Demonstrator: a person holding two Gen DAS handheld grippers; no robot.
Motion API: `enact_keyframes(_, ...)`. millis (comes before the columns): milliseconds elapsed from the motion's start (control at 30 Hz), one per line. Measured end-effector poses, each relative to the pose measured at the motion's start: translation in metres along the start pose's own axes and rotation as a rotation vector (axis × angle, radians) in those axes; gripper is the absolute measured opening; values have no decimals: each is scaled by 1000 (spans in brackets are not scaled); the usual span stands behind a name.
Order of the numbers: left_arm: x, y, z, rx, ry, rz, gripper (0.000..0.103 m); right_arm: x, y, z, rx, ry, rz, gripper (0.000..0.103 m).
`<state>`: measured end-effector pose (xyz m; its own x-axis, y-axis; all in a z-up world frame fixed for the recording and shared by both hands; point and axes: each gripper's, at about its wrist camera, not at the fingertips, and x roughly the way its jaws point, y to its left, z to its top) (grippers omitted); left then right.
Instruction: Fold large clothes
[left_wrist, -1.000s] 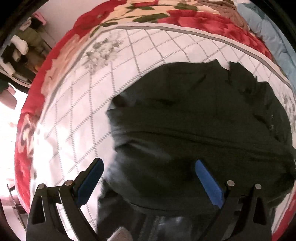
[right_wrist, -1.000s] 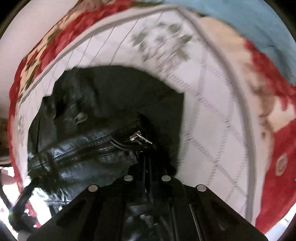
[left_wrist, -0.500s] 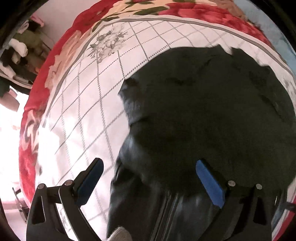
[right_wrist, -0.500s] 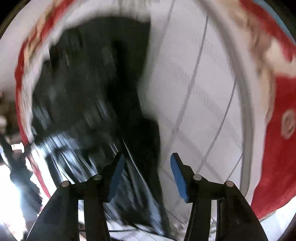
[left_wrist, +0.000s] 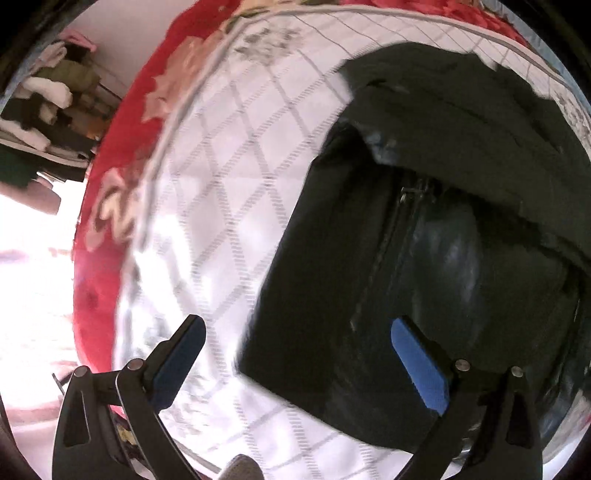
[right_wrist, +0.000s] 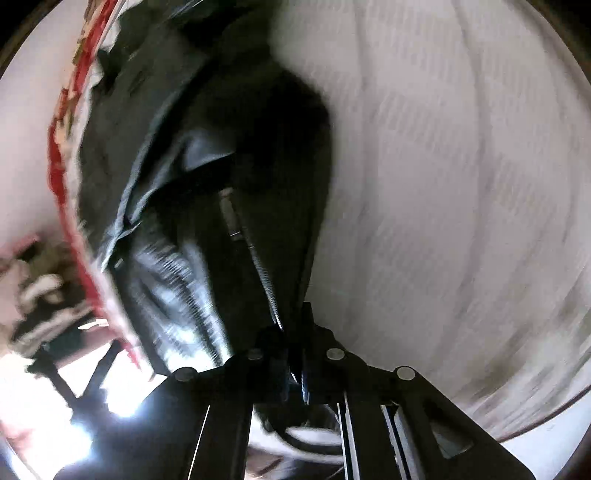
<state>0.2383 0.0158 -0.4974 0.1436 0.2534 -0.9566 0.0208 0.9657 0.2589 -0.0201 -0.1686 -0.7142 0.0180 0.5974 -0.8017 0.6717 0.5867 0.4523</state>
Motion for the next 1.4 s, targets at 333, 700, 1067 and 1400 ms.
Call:
enact_keyframes(333, 25, 14, -14, 90, -50, 43, 103, 49, 6, -74, -21, 153, -174, 19)
enact_keyframes(700, 74, -30, -23, 125, -12, -23, 103, -1, 45, -26, -95, -135, -327, 41)
enact_keyframes(1067, 84, -19, -17, 86, -5, -130, 103, 10, 55, -18, -86, -147, -349, 42)
enact_keyframes(1400, 91, -8, -7, 61, 24, -152, 103, 23, 52, -15, -34, -157, -367, 15)
